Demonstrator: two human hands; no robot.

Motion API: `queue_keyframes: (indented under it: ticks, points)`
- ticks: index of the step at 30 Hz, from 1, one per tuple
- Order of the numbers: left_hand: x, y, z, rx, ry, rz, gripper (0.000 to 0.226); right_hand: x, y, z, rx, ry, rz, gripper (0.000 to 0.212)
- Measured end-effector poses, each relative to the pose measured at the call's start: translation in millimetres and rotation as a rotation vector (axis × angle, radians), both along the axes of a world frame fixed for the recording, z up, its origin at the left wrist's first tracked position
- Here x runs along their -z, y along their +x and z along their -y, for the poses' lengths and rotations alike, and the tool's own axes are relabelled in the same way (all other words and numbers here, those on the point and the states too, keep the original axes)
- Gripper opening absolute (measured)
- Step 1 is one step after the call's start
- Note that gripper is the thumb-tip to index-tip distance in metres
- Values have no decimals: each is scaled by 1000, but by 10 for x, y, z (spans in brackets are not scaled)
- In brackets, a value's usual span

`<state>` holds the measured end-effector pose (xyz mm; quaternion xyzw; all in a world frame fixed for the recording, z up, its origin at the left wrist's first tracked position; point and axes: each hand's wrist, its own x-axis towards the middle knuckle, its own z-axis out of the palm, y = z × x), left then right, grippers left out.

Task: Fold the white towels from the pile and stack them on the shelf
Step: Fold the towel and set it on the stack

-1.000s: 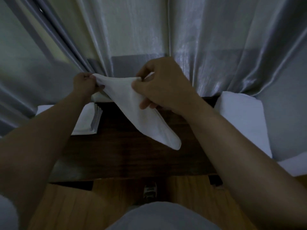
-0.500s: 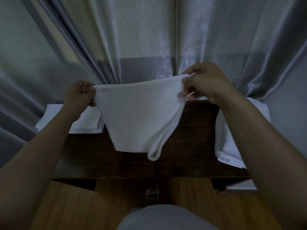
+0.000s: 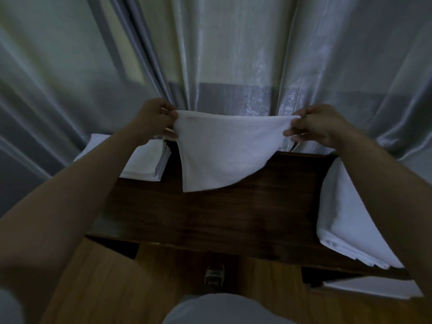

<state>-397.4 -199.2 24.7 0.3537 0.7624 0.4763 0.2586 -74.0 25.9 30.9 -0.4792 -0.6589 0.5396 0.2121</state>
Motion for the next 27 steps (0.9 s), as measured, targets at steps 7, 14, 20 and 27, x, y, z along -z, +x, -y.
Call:
queue_keyframes:
  ticks: [7, 14, 20, 27]
  points:
    - [7, -253, -549, -24, -34, -85, 6, 1, -209, -266, 63, 3, -88, 14]
    - [5, -238, -638, -11, 58, -150, 12, -117, -144, -282, 98, 73, -138, 17]
    - [376, -11, -160, 40, 50, -170, 4, 233, 240, 40, 13, 36, -85, 13]
    - [1315, 501, 891, 166, -160, -129, 10, 1283, 849, 897, -108, -119, 103, 14]
